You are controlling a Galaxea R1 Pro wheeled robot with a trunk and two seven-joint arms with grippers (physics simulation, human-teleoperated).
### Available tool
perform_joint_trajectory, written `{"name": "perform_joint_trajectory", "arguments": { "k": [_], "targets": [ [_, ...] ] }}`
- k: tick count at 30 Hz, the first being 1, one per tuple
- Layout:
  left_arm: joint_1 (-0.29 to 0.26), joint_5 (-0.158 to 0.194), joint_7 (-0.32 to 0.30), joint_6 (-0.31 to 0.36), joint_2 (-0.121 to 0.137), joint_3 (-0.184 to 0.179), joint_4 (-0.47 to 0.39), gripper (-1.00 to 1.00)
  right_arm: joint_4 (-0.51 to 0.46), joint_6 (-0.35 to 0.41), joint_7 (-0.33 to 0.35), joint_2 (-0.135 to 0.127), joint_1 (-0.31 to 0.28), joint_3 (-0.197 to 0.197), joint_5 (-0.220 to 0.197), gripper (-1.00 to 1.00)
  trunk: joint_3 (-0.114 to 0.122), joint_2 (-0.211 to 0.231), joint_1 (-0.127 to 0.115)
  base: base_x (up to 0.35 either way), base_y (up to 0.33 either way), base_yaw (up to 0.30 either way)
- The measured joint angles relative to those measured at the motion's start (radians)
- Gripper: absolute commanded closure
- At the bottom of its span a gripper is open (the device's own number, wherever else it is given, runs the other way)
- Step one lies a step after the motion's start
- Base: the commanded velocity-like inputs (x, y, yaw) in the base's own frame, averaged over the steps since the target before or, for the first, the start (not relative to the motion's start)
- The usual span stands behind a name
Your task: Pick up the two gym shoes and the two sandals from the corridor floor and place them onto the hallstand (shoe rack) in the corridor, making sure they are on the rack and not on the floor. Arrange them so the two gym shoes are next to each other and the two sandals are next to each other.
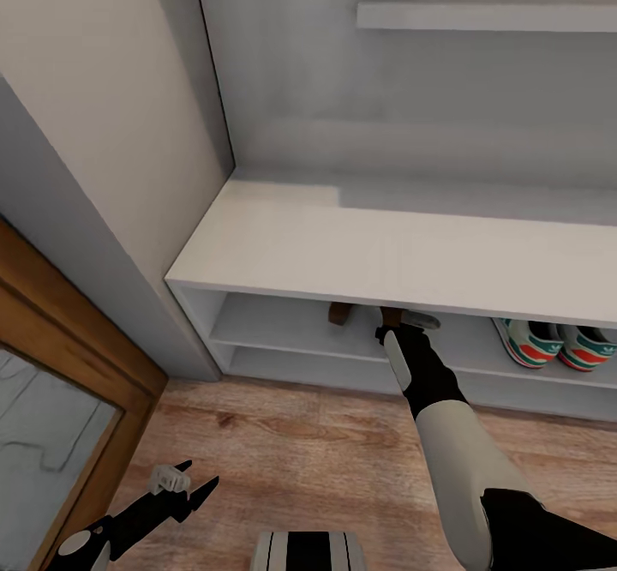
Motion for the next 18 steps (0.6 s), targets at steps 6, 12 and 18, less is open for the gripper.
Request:
{"name": "perform_joint_trajectory", "arguments": {
  "k": [6,12,18],
  "targets": [
    [0.000,0.000,0.000,0.000,0.000,0.000,0.000,-1.00,0.003,0.000,0.000,0.000,0.000,0.000,0.000,1.00,0.000,0.000,0.000,0.074,0.044,0.000],
    [0.000,0.000,0.000,-0.001,0.000,0.000,0.001,-1.00,0.002,0.000,0.000,0.000,0.000,0.000,0.000,1.00,0.000,0.000,0.000,0.016,0.011,0.000],
    [0.000,0.001,0.000,0.000,0.000,0.000,0.001,-1.00,0.000,0.000,0.000,0.000,0.000,0.000,0.000,1.00,0.000,0.000,0.000,0.047,0.038,0.000]
  ]
}}
